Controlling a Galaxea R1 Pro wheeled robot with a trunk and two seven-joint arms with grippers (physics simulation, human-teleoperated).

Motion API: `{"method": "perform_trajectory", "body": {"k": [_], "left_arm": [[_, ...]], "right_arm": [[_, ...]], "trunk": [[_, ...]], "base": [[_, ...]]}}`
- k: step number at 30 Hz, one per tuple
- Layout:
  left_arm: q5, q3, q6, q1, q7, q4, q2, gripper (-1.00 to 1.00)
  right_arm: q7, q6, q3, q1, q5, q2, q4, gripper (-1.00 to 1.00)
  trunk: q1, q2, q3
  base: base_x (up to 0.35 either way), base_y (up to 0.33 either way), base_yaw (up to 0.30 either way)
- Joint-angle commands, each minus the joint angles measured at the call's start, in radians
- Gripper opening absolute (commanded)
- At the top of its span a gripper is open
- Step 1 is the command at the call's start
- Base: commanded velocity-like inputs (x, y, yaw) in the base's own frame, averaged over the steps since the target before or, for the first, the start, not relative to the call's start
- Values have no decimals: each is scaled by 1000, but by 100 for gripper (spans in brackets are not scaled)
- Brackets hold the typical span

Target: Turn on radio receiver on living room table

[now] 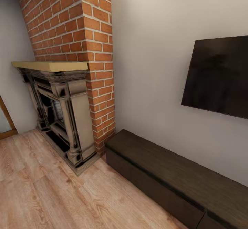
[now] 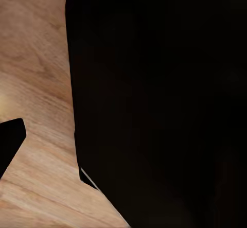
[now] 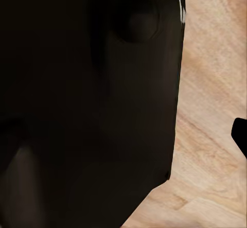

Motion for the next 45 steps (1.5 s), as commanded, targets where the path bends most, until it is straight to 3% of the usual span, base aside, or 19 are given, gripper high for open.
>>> {"method": "perform_trajectory", "body": {"k": [1, 4, 9, 17, 45], "left_arm": [[5, 5, -5, -6, -1, -6, 6, 100], [22, 8, -22, -4, -2, -23, 15, 100], [0, 8, -35, 1, -2, -36, 9, 100], [-2, 9, -39, 1, -3, -35, 9, 100], [-2, 9, -39, 1, -2, -35, 8, 100]], "right_arm": [[1, 5, -3, 6, -2, 4, 3, 100], [0, 2, 0, 7, 1, 3, 2, 100], [-1, -3, -1, 7, 3, 3, 0, 100], [-2, -4, -2, 7, 2, 3, 0, 100], [-9, -2, 2, 7, 5, 3, 0, 100]], "trunk": [[0, 0, 0], [0, 0, 0], [0, 0, 0], [0, 0, 0], [0, 0, -15]], "base": [[0, 0, 0], [0, 0, 0], [0, 0, 0], [0, 0, 28], [0, 0, 243]]}}
